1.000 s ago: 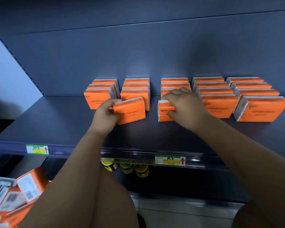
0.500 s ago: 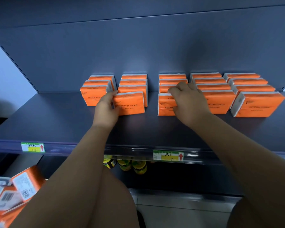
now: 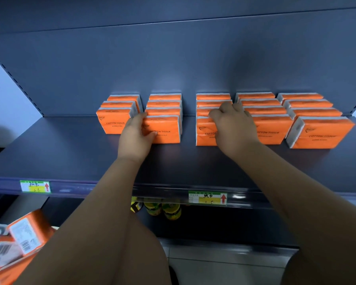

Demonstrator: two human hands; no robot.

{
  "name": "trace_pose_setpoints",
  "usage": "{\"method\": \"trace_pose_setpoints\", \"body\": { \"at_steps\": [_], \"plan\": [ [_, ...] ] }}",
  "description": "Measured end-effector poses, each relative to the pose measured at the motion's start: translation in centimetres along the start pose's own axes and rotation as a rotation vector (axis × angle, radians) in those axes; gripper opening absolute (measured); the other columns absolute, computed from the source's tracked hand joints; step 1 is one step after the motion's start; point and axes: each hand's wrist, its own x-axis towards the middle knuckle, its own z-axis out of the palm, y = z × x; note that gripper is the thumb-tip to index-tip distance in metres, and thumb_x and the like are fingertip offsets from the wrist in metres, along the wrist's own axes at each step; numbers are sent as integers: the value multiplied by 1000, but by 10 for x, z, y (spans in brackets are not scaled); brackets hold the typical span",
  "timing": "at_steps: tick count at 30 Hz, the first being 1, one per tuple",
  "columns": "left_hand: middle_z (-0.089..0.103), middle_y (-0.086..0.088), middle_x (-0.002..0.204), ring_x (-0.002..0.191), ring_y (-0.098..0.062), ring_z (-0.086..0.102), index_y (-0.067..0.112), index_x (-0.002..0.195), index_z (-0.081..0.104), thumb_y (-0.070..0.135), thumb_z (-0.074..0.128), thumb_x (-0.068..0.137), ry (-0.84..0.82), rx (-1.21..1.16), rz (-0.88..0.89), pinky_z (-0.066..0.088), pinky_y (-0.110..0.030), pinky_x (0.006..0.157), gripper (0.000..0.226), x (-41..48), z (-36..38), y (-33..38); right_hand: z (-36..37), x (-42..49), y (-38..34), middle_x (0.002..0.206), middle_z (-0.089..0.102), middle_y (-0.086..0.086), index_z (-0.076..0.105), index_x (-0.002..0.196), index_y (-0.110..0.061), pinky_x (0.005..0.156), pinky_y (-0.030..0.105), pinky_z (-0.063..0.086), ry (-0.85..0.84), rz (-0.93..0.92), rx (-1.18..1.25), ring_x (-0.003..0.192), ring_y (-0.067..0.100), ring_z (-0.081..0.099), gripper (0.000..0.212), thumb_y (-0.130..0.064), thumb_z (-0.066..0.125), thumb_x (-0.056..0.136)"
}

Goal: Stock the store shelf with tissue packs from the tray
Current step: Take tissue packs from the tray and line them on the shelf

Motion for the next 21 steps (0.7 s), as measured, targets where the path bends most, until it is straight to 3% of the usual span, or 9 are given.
{"method": "trace_pose_setpoints", "body": {
  "at_steps": [8,16,21],
  "plan": [
    [61,-4,139,123,-29,61,33,143,42,16,74,87,6,-28,-25,50,-49,106,66,-4,1,6,5,1,-1,120,58,17,64,121,-9,108,54,41,30,22,-27,118,41,51,47,2,68,75],
    [57,-9,142,125,-29,58,21,149,45,13,69,93,0,-16,-7,47,-46,106,61,-3,6,9,21,3,0,113,59,16,65,115,-10,101,55,45,115,24,-46,108,40,54,51,4,73,67],
    [49,-5,154,134,-26,53,23,151,42,13,68,93,-13,7,-14,45,-44,110,64,-4,4,13,19,0,-8,123,58,14,63,121,-12,105,52,40,96,20,-36,118,39,52,58,0,75,65]
  ]
}}
